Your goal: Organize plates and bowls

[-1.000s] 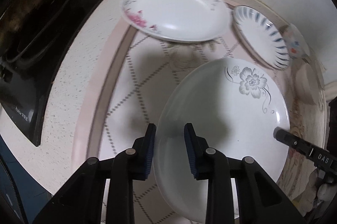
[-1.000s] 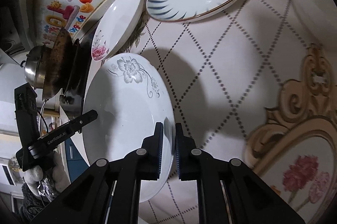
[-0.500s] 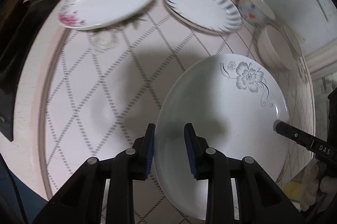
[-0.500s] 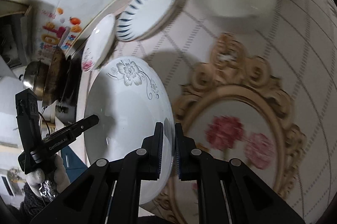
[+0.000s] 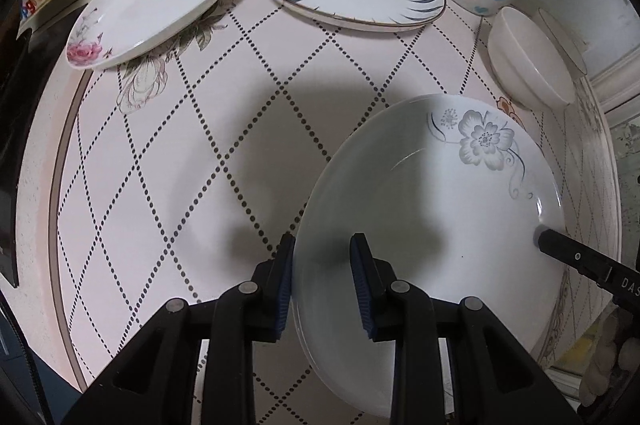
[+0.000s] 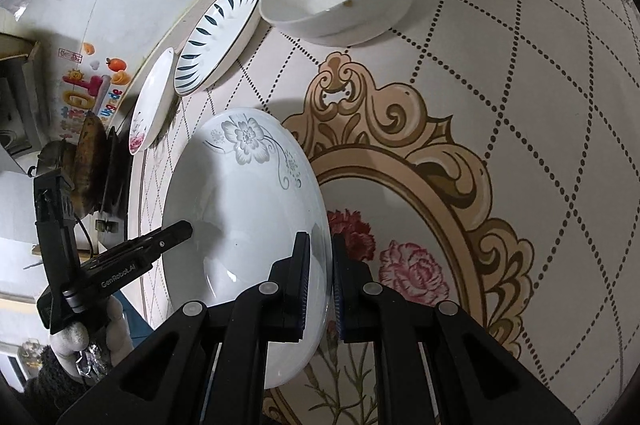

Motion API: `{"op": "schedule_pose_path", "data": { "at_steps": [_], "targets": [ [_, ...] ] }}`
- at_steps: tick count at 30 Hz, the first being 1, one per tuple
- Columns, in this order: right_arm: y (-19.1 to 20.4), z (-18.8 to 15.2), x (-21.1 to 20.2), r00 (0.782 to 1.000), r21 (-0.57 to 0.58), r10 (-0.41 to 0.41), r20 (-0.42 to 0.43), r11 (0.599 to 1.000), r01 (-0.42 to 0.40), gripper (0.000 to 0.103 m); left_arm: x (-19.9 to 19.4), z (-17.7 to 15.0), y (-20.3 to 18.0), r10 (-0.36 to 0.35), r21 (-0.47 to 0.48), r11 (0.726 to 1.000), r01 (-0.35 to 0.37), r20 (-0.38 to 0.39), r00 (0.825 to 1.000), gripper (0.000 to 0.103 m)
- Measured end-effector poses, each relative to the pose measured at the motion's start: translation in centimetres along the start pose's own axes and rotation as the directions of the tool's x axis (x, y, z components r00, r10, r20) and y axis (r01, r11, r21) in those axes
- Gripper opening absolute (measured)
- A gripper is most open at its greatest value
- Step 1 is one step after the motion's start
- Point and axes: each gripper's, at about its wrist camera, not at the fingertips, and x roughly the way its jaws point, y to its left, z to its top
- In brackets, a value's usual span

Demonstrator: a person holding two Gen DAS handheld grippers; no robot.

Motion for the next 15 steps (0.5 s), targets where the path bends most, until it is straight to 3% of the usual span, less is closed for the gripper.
{"op": "schedule_pose_path", "data": {
  "at_steps": [7,15],
  "targets": [
    [-0.2,0.0,0.5,1.0,-0.001,-0.009,-0.013,1.0,0.009,0.012,0.8,1.3,-1.4,0.027,0.019,0.999,-0.028,0.011,1.0,0.026],
    [-0.5,-0.2,0.4,1.0,0.023,0.0,-0.012,1.0,0.0,0.012,0.8,0.8,-1.4,0.012,0.072,0.997,-0.014,0.017,1.0,0.027]
  ]
}}
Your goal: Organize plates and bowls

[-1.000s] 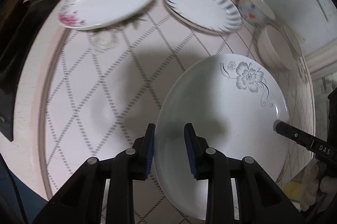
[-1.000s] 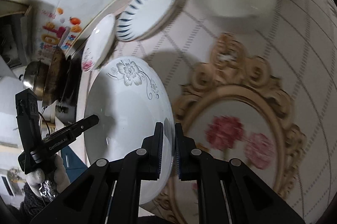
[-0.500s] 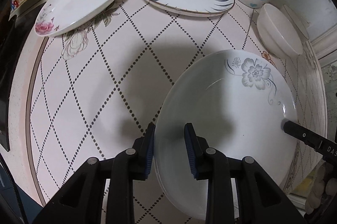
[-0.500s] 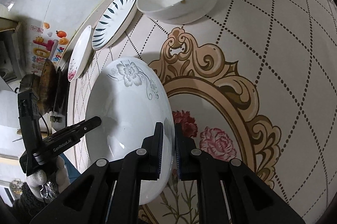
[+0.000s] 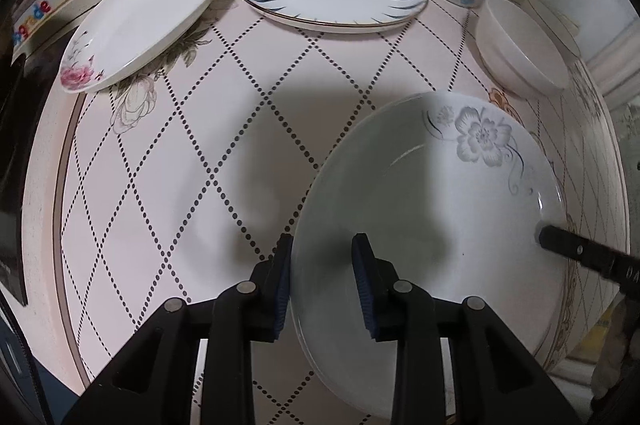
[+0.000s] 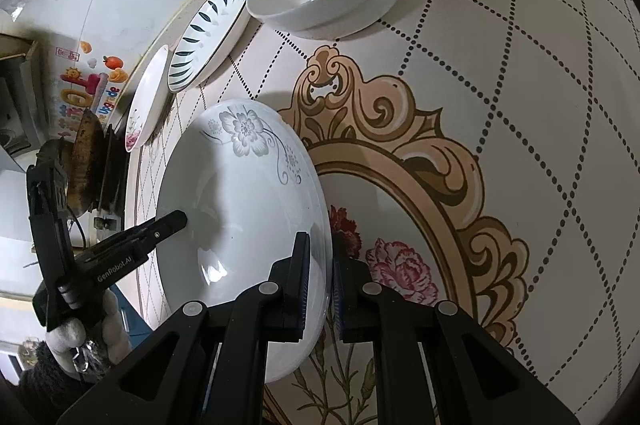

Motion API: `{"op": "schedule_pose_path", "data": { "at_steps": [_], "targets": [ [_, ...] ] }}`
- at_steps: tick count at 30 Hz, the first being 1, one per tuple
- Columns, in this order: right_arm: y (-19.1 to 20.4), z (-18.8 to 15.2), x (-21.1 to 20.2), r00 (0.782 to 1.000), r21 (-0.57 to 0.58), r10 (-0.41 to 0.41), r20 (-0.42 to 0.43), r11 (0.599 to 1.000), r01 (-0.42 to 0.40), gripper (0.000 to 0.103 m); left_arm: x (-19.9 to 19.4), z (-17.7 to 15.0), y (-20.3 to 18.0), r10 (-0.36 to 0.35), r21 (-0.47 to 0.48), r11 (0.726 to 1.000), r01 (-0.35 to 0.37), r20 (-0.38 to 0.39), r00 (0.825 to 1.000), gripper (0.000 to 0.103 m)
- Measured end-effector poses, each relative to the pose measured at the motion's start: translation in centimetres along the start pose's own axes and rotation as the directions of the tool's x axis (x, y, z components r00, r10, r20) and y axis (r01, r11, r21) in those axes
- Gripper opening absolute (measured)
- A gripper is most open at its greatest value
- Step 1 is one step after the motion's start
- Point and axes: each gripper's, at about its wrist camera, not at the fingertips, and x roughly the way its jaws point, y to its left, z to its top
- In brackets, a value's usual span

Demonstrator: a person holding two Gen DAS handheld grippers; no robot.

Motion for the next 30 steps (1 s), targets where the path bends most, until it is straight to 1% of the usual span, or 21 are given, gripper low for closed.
{"op": "schedule_pose_path", "data": {
  "at_steps": [2,3,5,6,8,9,10,11,12,13,15,17,18,21,23,25,26,27,30],
  "targets": [
    [-0.5,0.0,-0.1,1.0,0.043,0.017,-0.012,0.999,-0.016,0.012,-0.1,0.0,0.3,-0.013,-0.005,1.0,0.013,-0.025,1.0,0.027],
    [-0.8,0.0,-0.3,0.999,0.07,0.025,-0.02,0.997,-0.024,0.012,-0.5,-0.1,0.6,-0.024,-0.012,1.0,0.024,-0.021,0.999,0.027],
    [-0.9,0.1,-1.2,1.0,0.108,0.022,-0.017,0.994,-0.02,0.012,-2.1,0.0,1.4,-0.026,-0.016,1.0,0.026,0.005,1.0,0.027],
    [-0.8,0.2,-2.1,1.0,0.131,0.008,-0.011,0.991,-0.006,0.012,-3.2,0.1,2.0,-0.034,-0.02,0.999,0.034,0.025,0.999,0.027],
    [-0.2,0.3,-4.0,1.0,0.159,0.014,0.013,0.987,-0.016,0.013,-5.7,0.7,3.8,-0.047,-0.045,0.998,0.051,0.08,0.996,0.027],
    [0.6,0.5,-5.1,1.0,0.16,0.012,0.028,0.987,-0.016,0.018,-6.7,1.0,4.6,-0.049,-0.057,0.997,0.055,0.101,0.994,0.027],
    [1.3,0.8,-5.8,0.999,0.153,0.005,0.036,0.988,-0.01,0.025,-7.8,1.6,5.9,-0.053,-0.079,0.995,0.064,0.127,0.991,0.03],
    [2.6,1.3,-6.5,0.999,0.138,0.0,0.045,0.99,-0.006,0.028,-8.7,2.4,7.2,-0.056,-0.106,0.992,0.072,0.147,0.988,0.034],
    [4.2,1.9,-7.0,0.998,0.119,0.008,0.056,0.993,-0.014,0.034,-9.1,3.0,8.1,-0.059,-0.124,0.989,0.079,0.156,0.986,0.044],
    [5.5,2.5,-7.3,0.998,0.101,0.018,0.063,0.995,-0.024,0.037,-9.4,3.9,9.2,-0.066,-0.138,0.986,0.089,0.164,0.984,0.052],
    [8.9,4.2,-6.9,0.997,0.06,0.049,0.065,0.997,-0.053,0.05,-9.6,5.3,12.0,-0.07,-0.17,0.98,0.104,0.197,0.978,0.053],
    [13.3,6.5,-5.3,0.992,-0.003,0.115,0.059,0.993,-0.115,0.051,-9.1,6.7,15.1,-0.034,-0.208,0.975,0.079,0.215,0.976,0.053],
    [15.4,7.7,-4.1,0.99,-0.029,0.133,0.043,0.991,-0.132,0.051,-8.6,6.8,16.1,-0.025,-0.229,0.971,0.075,0.215,0.976,0.053],
    [20.3,11.0,-0.1,0.988,-0.082,0.15,0.019,0.986,-0.148,0.051,-7.1,8.0,19.8,-0.001,-0.303,0.951,0.067,0.21,0.978,0.053],
    [23.6,13.9,3.2,0.993,-0.13,0.12,0.0,0.984,-0.119,0.051,-5.8,8.7,21.7,0.006,-0.342,0.937,0.064,0.201,0.979,0.052],
    [25.7,16.4,6.0,0.994,-0.154,0.105,-0.026,0.982,-0.108,0.051,-4.5,9.4,23.4,0.009,-0.376,0.925,0.063,0.187,0.982,0.052],
    [26.5,17.7,7.5,0.995,-0.165,0.089,-0.04,0.982,-0.095,0.051,-4.1,9.7,23.9,0.011,-0.385,0.921,0.062,0.183,0.983,0.052],
    [27.4,19.0,8.9,0.996,-0.184,0.068,-0.05,0.98,-0.076,0.051,-3.5,10.1,24.5,0.028,-0.396,0.917,0.043,0.171,0.985,0.052],
    [28.3,21.9,12.0,0.998,-0.232,0.003,-0.065,0.972,-0.018,0.051,-2.2,10.6,25.2,0.049,-0.401,0.916,0.014,0.145,0.988,0.052]
  ]
}}
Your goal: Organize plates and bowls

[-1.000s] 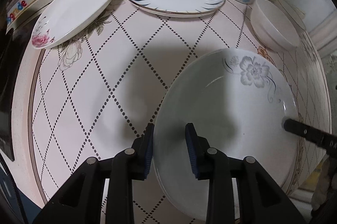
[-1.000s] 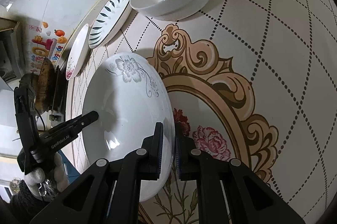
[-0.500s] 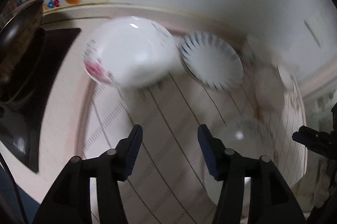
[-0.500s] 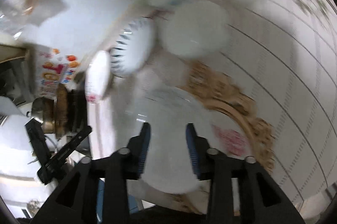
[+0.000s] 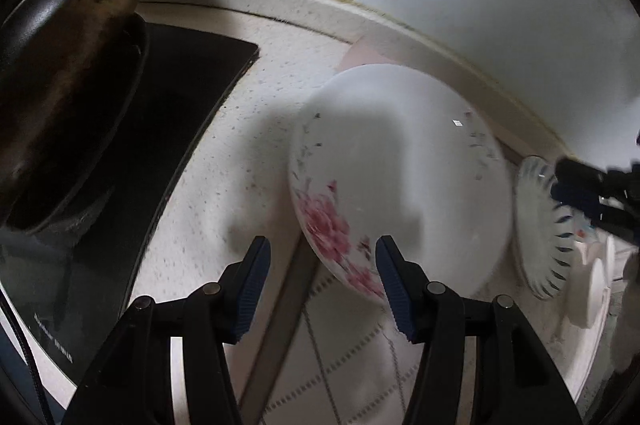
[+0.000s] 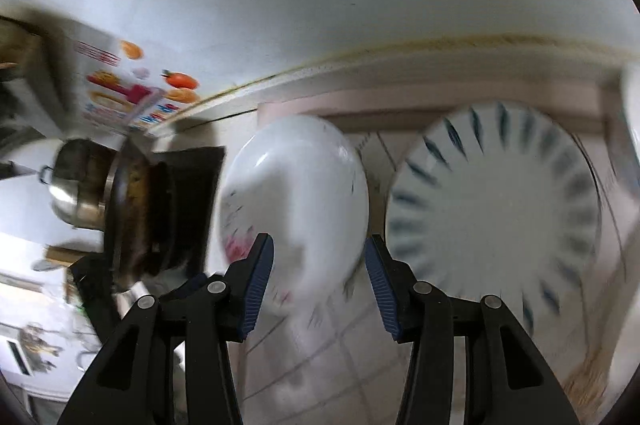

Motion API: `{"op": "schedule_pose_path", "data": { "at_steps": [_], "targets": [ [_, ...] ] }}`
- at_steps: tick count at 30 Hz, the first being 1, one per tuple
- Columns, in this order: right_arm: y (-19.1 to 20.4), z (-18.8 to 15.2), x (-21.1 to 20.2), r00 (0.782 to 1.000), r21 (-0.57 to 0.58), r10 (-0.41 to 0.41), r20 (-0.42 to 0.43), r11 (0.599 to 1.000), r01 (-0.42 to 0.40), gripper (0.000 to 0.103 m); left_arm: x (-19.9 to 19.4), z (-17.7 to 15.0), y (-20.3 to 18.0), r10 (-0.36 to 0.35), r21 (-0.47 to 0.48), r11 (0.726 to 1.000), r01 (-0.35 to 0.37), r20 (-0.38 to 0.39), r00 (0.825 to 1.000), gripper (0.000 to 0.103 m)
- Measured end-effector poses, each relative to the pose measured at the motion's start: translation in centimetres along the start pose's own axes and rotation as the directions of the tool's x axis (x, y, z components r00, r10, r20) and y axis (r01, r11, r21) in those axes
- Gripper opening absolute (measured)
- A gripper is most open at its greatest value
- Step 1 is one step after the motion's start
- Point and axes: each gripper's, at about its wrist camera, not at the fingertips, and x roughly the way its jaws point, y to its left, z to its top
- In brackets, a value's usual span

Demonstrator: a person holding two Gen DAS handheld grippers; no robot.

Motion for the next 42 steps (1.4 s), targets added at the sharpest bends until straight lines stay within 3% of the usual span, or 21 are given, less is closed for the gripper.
{"op": "schedule_pose_path", "data": {
  "at_steps": [4,11,17,20,23,27,42],
  "targets": [
    [-0.7,2.7,3.1,0.998,-0.011,-0.056,-0.014,0.998,0.056,0.051,1.4,0.6,0.3,0.002,-0.009,1.0,-0.002,-0.022,1.0,0.052],
    [-2.8,4.7,5.9,0.999,0.021,-0.033,-0.035,0.999,0.034,0.05,2.8,1.2,0.6,-0.012,-0.023,1.0,0.011,-0.039,0.999,0.052],
    [-3.0,5.3,7.2,0.998,0.007,-0.017,-0.062,1.0,0.017,0.042,3.0,1.7,0.6,-0.001,-0.018,1.0,0.0,-0.024,1.0,0.052],
    [-3.1,5.6,7.8,0.997,0.0,-0.001,-0.078,1.0,0.001,0.032,3.1,2.2,0.5,-0.007,-0.013,1.0,0.007,-0.014,1.0,0.034],
    [-2.9,5.6,8.5,0.996,-0.011,0.006,-0.092,1.0,-0.007,0.019,3.1,2.3,0.6,0.015,-0.016,1.0,-0.015,-0.006,1.0,0.026],
    [-2.3,5.4,8.8,0.997,-0.053,-0.018,-0.072,0.999,0.014,0.018,3.1,2.1,0.6,0.022,-0.025,0.999,-0.022,0.006,1.0,0.02],
    [-1.1,3.8,6.9,0.999,-0.101,0.001,-0.054,0.995,-0.006,0.019,-0.5,0.6,1.1,-0.002,-0.017,1.0,0.003,0.031,1.0,0.02]
  ]
}}
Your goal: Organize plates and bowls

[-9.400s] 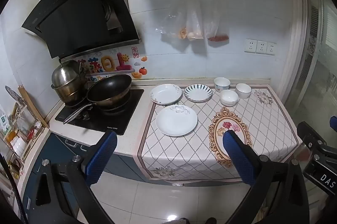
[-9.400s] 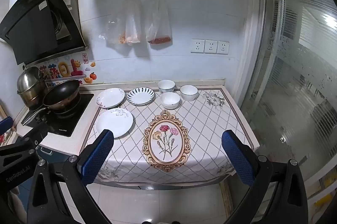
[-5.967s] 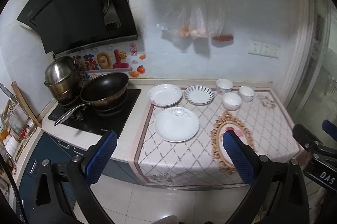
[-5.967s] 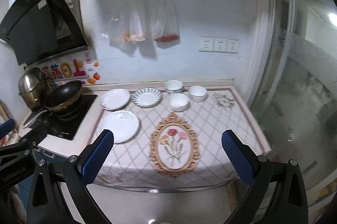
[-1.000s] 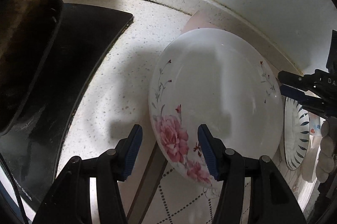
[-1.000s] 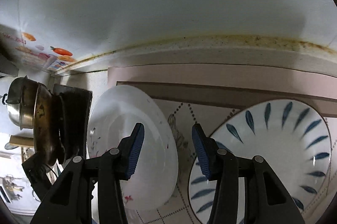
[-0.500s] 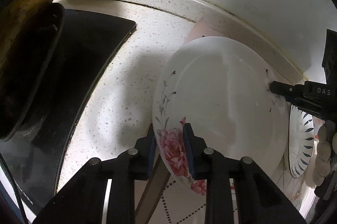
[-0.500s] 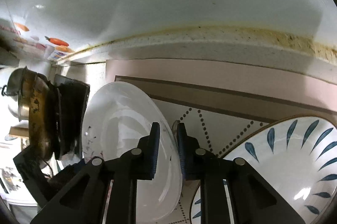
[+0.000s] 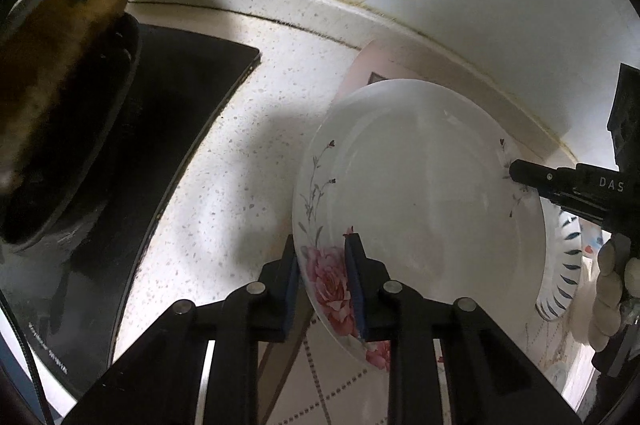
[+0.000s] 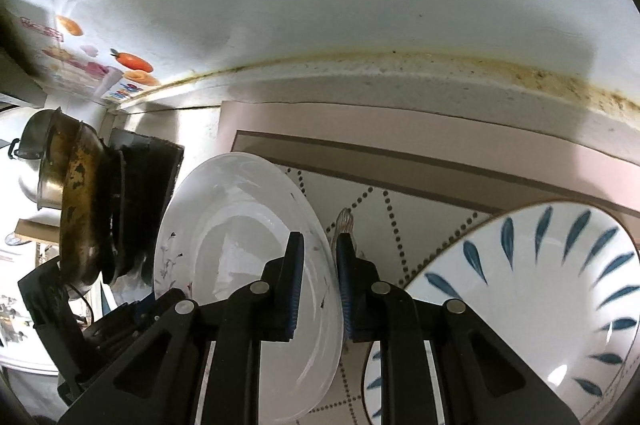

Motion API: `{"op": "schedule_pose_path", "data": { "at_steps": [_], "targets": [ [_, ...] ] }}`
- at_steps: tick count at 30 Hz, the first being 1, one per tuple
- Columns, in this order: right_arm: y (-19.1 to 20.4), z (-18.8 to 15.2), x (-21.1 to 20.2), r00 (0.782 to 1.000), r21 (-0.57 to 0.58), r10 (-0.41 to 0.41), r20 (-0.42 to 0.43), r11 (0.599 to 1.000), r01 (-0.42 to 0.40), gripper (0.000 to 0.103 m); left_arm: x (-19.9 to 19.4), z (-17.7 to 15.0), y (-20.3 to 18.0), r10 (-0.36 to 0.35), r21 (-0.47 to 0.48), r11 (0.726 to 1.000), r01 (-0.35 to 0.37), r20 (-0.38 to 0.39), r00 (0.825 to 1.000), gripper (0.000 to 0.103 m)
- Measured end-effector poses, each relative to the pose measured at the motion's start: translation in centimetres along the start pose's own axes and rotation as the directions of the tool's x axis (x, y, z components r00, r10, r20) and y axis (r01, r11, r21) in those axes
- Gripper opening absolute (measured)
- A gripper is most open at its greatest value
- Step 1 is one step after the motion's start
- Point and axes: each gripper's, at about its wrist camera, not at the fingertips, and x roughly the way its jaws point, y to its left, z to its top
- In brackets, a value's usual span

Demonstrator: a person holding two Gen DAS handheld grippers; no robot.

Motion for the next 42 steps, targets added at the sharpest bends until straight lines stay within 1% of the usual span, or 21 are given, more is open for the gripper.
{"op": "schedule_pose_path", "data": {
  "at_steps": [5,8,12,13,18,22,27,33,39,42],
  "targets": [
    [0.1,-1.8,-2.9,1.0,0.009,0.018,0.019,1.0,-0.018,0.019,-2.6,-1.3,-1.4,-0.023,0.027,0.999,0.023,0.004,1.0,0.02],
    [-0.2,-3.5,-5.1,0.999,0.023,0.033,0.034,0.999,-0.034,0.019,-4.5,-2.5,-2.6,-0.041,0.056,0.998,0.041,0.001,0.999,0.02],
    [-1.0,-6.5,-8.6,0.997,0.041,0.04,0.06,0.998,-0.043,0.019,-6.7,-4.8,-4.5,-0.07,0.083,0.994,0.071,-0.018,0.997,0.02],
    [-1.3,-7.4,-9.5,0.997,0.044,0.041,0.065,0.998,-0.044,0.019,-6.6,-5.3,-5.1,-0.076,0.089,0.993,0.078,-0.023,0.997,0.02],
    [-3.0,-12.6,-13.4,0.996,0.074,0.041,0.082,0.996,-0.048,0.019,-9.1,-9.0,-7.7,-0.093,0.144,0.985,0.098,-0.042,0.995,0.02],
    [-5.3,-17.4,-16.2,0.996,0.111,0.034,0.086,0.993,-0.043,0.019,-9.8,-11.5,-10.0,-0.111,0.18,0.976,0.122,-0.07,0.991,0.02],
    [-8.6,-23.2,-18.3,0.996,0.165,0.026,0.089,0.985,-0.041,0.019,-9.3,-14.4,-12.8,-0.12,0.234,0.962,0.143,-0.11,0.987,0.02],
    [-12.6,-28.6,-19.5,0.997,0.23,0.008,0.081,0.973,-0.027,0.019,-7.4,-17.7,-15.5,-0.114,0.277,0.947,0.162,-0.179,0.977,0.02],
    [-15.3,-31.5,-19.6,0.997,0.262,-0.023,0.074,0.965,0.003,0.019,-4.6,-19.5,-17.2,-0.09,0.292,0.943,0.159,-0.234,0.968,0.02],
    [-16.3,-32.0,-19.3,0.997,0.269,-0.031,0.067,0.963,0.011,0.019,-3.7,-20.0,-17.8,-0.063,0.308,0.941,0.14,-0.247,0.967,0.02]
  ]
}}
